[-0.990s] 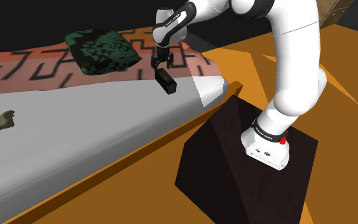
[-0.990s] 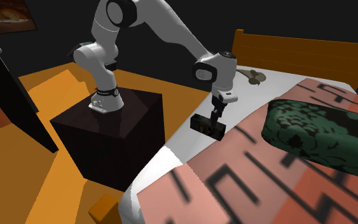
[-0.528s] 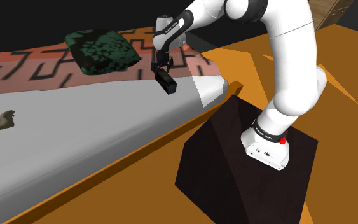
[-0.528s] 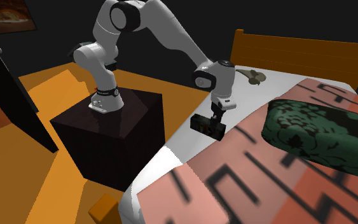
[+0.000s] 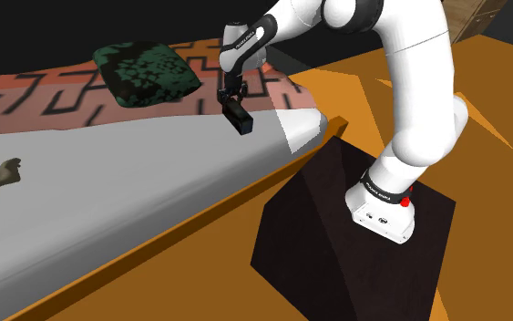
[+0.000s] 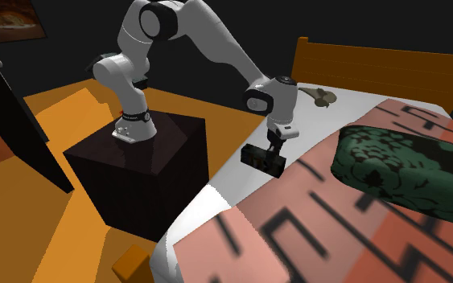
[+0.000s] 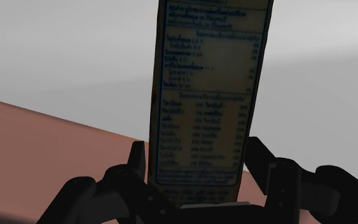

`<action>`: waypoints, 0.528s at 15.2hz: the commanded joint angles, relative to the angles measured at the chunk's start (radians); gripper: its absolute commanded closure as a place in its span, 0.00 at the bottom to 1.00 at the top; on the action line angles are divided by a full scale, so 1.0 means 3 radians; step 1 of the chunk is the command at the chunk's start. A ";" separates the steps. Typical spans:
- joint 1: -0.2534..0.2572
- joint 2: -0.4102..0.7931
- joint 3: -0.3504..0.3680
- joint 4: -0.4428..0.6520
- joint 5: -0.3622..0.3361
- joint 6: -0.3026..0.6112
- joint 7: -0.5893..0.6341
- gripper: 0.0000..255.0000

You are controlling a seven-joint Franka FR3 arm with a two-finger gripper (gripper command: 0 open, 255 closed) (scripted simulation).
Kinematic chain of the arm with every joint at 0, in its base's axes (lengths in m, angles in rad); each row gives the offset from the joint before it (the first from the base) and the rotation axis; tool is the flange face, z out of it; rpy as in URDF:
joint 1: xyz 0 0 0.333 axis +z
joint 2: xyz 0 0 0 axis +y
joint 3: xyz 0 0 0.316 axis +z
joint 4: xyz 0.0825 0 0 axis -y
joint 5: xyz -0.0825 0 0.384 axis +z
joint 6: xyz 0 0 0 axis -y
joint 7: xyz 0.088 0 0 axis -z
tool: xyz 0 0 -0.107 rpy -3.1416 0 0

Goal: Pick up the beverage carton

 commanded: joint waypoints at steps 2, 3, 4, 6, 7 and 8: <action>0.0001 0.0007 0.0002 0.0004 0.0001 -0.0005 0.0000 1.00; 0.0001 -0.0027 0.0002 -0.0003 0.0001 -0.0032 0.0000 1.00; 0.0000 -0.0060 0.0003 -0.0009 0.0001 -0.0059 0.0000 1.00; 0.0000 -0.0124 0.0003 -0.0018 0.0002 -0.0114 0.0001 1.00; -0.0001 -0.0155 0.0003 -0.0020 0.0002 -0.0143 0.0002 1.00; -0.0001 -0.0187 0.0004 -0.0024 0.0002 -0.0171 0.0002 1.00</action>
